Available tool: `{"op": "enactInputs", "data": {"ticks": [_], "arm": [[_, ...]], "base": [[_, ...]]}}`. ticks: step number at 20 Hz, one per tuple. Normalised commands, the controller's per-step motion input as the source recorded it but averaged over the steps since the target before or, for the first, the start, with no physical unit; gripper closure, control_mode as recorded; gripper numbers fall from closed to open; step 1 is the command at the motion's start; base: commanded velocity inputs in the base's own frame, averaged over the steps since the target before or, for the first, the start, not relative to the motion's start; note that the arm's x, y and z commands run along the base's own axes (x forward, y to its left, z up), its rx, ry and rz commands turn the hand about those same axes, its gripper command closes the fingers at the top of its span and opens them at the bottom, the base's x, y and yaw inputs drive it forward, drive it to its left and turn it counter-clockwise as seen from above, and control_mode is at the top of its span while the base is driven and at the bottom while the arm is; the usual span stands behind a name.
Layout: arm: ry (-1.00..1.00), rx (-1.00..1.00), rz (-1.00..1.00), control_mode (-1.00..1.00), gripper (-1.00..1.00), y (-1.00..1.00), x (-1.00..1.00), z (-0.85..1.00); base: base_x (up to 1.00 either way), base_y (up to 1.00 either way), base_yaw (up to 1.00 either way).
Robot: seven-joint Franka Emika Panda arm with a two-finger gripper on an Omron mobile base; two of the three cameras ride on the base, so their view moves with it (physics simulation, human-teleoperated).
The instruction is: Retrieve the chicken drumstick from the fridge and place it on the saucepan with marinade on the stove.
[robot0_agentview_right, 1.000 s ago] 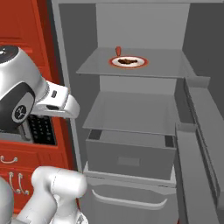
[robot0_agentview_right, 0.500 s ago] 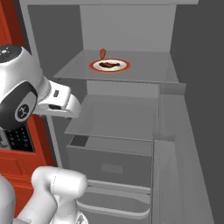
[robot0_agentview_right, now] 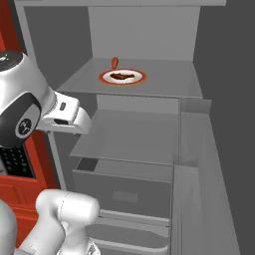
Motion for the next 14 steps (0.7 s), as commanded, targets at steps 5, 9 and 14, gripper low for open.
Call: {"op": "enactInputs", "data": {"ticks": [5,9,14], "arm": [[0.0,0.0,0.0,1.0,-1.0,0.0,0.0,0.0],[0.0,0.0,0.0,1.0,-1.0,0.0,0.0,0.0],[0.0,0.0,0.0,1.0,-1.0,0.0,0.0,0.0]], "base": [[0.13,-0.48,0.03],[0.24,-0.36,0.01],[0.38,-0.05,0.0]]}}
